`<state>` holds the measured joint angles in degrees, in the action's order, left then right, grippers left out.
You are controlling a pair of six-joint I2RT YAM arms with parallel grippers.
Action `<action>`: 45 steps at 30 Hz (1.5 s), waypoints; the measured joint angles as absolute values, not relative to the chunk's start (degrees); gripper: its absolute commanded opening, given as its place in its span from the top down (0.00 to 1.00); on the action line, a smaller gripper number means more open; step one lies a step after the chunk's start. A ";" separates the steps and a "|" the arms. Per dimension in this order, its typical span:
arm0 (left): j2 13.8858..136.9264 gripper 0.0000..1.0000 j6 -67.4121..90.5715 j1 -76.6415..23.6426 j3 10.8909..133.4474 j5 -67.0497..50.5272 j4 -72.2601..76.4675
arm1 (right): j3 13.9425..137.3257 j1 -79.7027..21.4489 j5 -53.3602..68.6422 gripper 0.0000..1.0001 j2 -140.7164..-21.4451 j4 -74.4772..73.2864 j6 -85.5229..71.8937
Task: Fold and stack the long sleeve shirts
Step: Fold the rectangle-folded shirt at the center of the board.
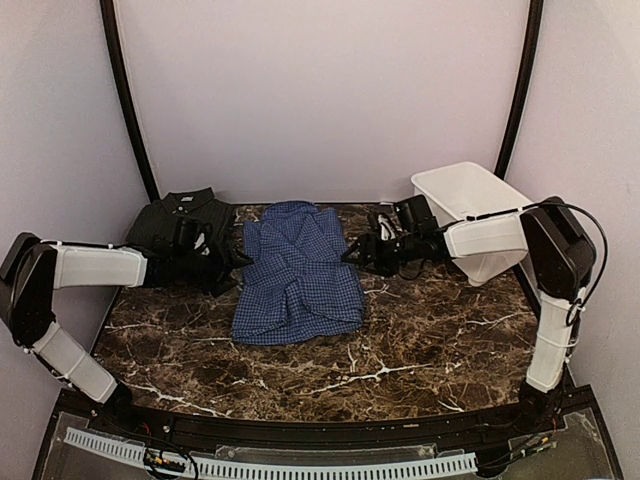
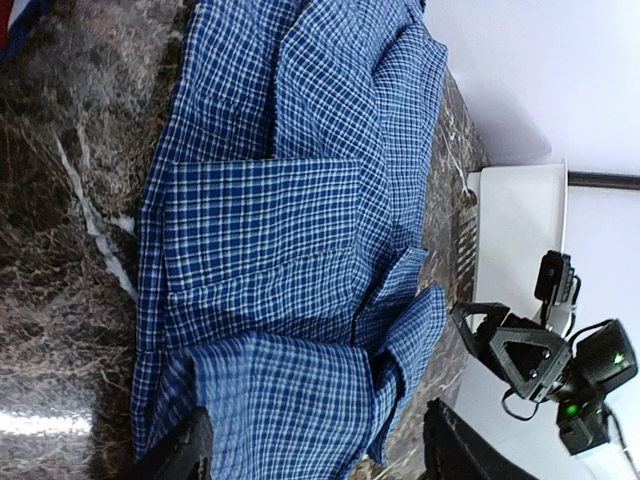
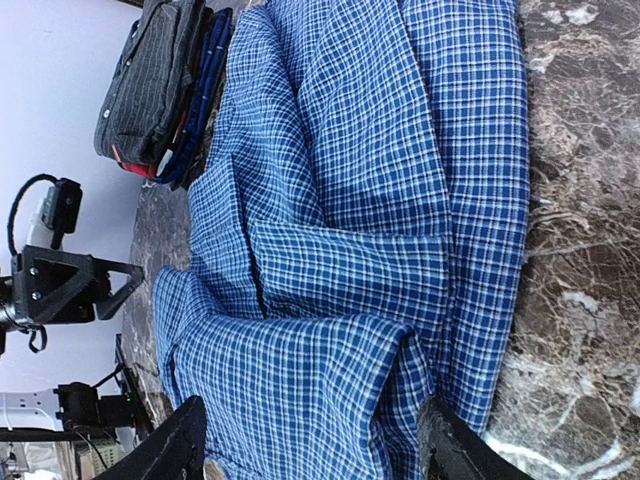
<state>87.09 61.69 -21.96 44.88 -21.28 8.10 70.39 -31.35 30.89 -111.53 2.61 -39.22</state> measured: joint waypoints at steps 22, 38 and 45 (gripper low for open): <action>78.72 0.33 52.23 -31.62 34.20 -16.86 -5.41 | 57.36 -38.68 23.24 0.37 -105.36 -4.25 -22.55; 80.58 0.93 54.39 -34.70 35.35 -17.74 -4.01 | 57.30 -40.91 23.07 0.91 -105.36 -2.81 -23.44; 77.91 1.00 54.63 -34.98 35.99 -18.22 -4.73 | 57.30 -40.88 23.33 1.00 -104.31 -3.33 -24.34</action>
